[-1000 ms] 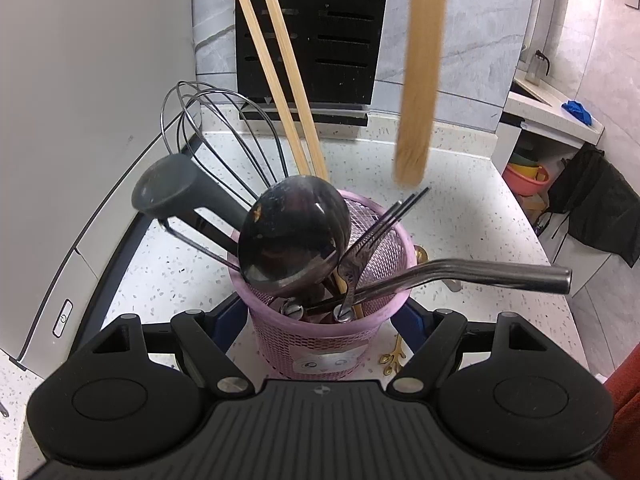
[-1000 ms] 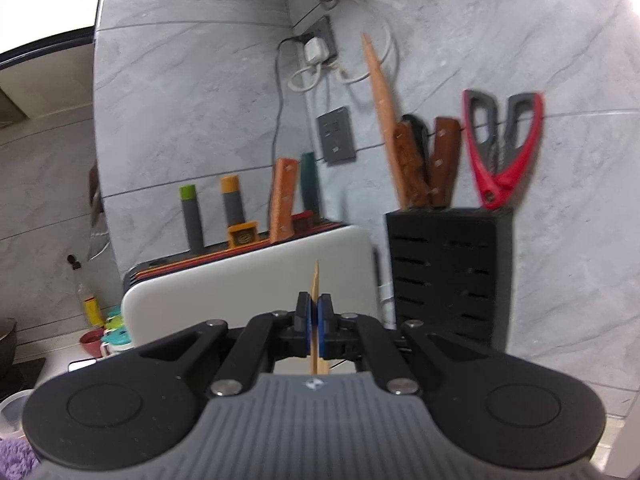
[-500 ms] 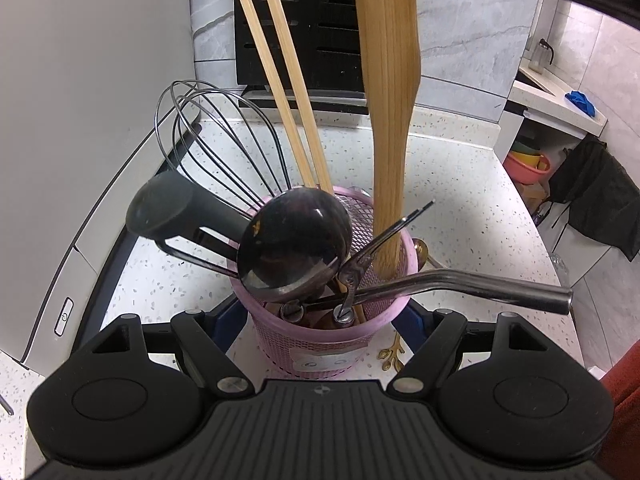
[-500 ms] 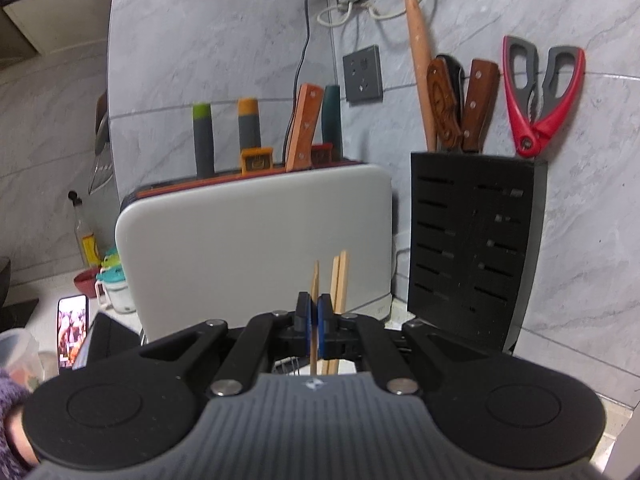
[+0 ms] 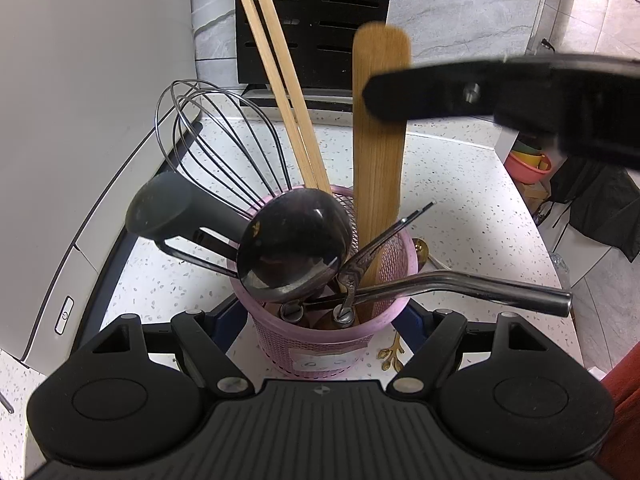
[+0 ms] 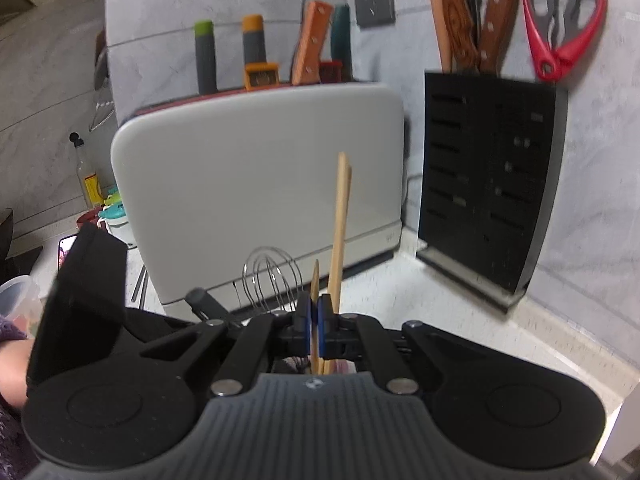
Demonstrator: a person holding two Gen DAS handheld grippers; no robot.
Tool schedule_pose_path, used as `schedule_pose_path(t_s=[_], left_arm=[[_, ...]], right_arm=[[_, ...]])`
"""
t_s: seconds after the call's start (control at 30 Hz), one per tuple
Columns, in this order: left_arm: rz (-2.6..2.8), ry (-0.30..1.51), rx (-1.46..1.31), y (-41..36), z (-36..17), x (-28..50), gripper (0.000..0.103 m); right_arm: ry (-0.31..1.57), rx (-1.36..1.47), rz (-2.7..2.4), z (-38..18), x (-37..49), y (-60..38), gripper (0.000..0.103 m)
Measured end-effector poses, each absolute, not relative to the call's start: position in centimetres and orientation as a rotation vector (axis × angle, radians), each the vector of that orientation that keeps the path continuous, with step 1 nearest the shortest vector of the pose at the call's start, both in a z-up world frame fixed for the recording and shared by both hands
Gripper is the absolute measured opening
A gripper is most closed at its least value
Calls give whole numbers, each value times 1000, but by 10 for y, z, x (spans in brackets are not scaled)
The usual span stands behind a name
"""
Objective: Organize utensils
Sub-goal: 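Lift the wooden spatula with the right gripper over the pink cup, then lower the spatula into the pink cup and open the right gripper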
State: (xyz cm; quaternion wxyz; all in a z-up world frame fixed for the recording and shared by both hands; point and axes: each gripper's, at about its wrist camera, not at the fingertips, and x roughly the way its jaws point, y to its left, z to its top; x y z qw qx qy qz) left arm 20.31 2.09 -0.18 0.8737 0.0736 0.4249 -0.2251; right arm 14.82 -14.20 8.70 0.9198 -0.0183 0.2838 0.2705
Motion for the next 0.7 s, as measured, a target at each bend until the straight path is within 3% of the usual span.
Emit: schedule_pose_path(t_s=[0.63, 0.7], left_arm=[[-451, 834, 160, 22, 2, 190, 96], [-451, 826, 157, 22, 3, 189, 96]], right_arm=[[622, -13, 542, 82, 155, -147, 0], [635, 5, 541, 81, 157, -148, 4]])
